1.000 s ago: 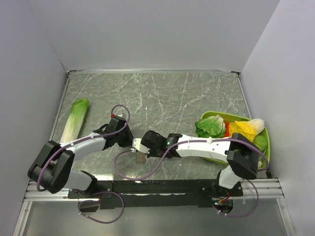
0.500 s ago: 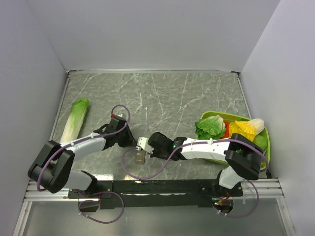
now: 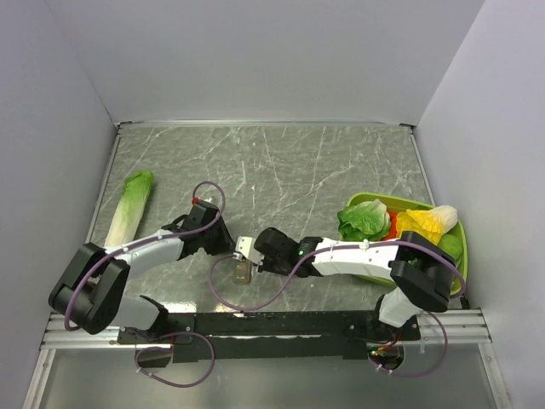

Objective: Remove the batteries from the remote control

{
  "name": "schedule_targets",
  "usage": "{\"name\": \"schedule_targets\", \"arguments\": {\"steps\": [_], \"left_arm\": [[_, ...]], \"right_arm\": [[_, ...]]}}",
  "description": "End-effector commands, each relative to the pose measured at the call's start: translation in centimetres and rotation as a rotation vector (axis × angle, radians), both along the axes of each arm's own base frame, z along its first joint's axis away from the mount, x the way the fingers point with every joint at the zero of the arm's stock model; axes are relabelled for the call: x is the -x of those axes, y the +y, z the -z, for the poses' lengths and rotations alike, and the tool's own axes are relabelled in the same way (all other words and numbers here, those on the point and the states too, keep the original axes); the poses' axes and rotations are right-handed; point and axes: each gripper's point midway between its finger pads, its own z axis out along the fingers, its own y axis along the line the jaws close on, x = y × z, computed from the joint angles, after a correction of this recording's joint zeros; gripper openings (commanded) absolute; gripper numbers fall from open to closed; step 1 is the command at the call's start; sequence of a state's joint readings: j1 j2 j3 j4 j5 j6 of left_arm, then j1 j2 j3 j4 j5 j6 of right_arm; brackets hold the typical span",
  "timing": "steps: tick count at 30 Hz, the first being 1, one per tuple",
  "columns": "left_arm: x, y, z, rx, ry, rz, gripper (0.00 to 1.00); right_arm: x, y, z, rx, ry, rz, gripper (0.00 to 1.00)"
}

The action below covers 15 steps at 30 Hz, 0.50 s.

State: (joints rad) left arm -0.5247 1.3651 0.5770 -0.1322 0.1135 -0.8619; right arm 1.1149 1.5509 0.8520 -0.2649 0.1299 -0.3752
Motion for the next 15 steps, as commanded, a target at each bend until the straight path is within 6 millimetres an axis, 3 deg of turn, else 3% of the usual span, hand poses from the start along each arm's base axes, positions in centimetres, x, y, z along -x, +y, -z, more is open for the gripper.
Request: {"name": "schedule_targets", "arguments": {"steps": [1,4,8,13,15], "left_arm": [[0.4,-0.5,-0.8,0.007,0.003,0.019,0.31],[0.0,-0.5,-2.0,0.012,-0.031,0.018,0.38],[-0.4,-0.6,-3.4,0.009,-0.073,0.031,0.42],[0.5,-1.7,-4.1,-0.084,-0.093,0.096,0.53],[0.8,-1.7,-4.2,-0.143,-0.092,0.089,0.60]], "right_arm": [[-0.9,0.5,-4.4,-0.040,-0.056,0.038,0.00],[-1.3,-0.9,-4.9,-0.016,-0.064,0.099,0.00],[-1.0,-3.6,-4.1,-0.009,-0.044,0.209,0.00],[-0.4,-6.2,-4.6,-0.128,-0.024,0.358,0.00],[-0.5,-6.3,-5.1,-0.209,-0.009,0.395,0.00]]}}
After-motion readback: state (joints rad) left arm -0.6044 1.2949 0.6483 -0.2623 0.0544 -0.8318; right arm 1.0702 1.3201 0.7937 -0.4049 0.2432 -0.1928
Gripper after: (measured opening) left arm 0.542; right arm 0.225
